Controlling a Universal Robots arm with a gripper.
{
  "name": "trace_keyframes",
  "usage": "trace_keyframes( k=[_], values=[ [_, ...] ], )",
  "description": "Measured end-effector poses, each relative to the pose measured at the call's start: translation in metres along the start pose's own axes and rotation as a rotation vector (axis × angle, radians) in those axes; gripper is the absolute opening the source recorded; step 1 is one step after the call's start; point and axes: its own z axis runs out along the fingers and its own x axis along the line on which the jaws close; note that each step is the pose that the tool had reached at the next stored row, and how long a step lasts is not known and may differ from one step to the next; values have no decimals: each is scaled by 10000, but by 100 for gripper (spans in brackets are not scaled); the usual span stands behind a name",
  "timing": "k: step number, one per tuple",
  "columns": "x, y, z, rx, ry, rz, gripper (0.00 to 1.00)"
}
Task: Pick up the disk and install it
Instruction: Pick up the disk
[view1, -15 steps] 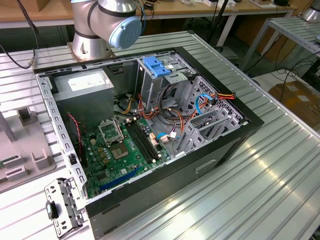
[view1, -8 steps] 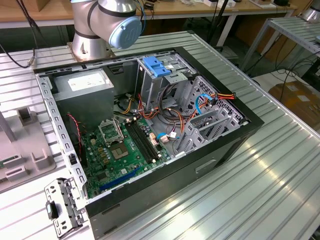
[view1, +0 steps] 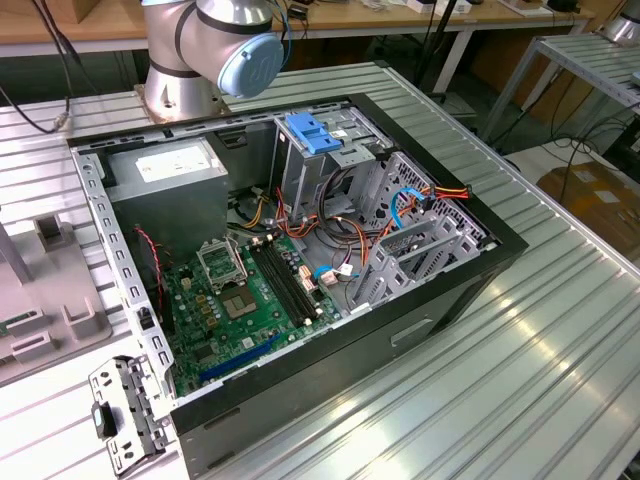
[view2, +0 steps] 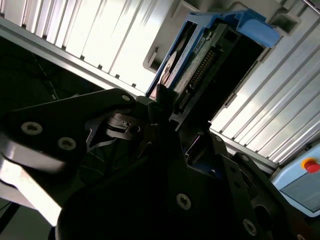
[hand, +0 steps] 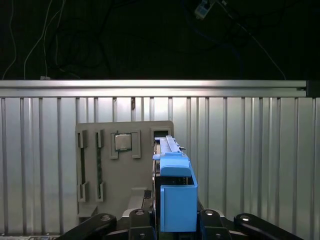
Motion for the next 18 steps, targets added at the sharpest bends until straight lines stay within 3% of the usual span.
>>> trace_keyframes(
  k=[12, 14, 15, 16, 17, 18],
  values=[
    [0, -1, -114, 0, -14, -1, 36],
    [0, -1, -119, -1, -243, 1, 36],
    [0, -1, -120, -3, -434, 3, 36],
    [1, -1, -121, -6, -663, 3, 36],
    [2, 0, -125, -6, -844, 5, 36],
    [4, -1, -132, -7, -954, 6, 36]
  ],
)
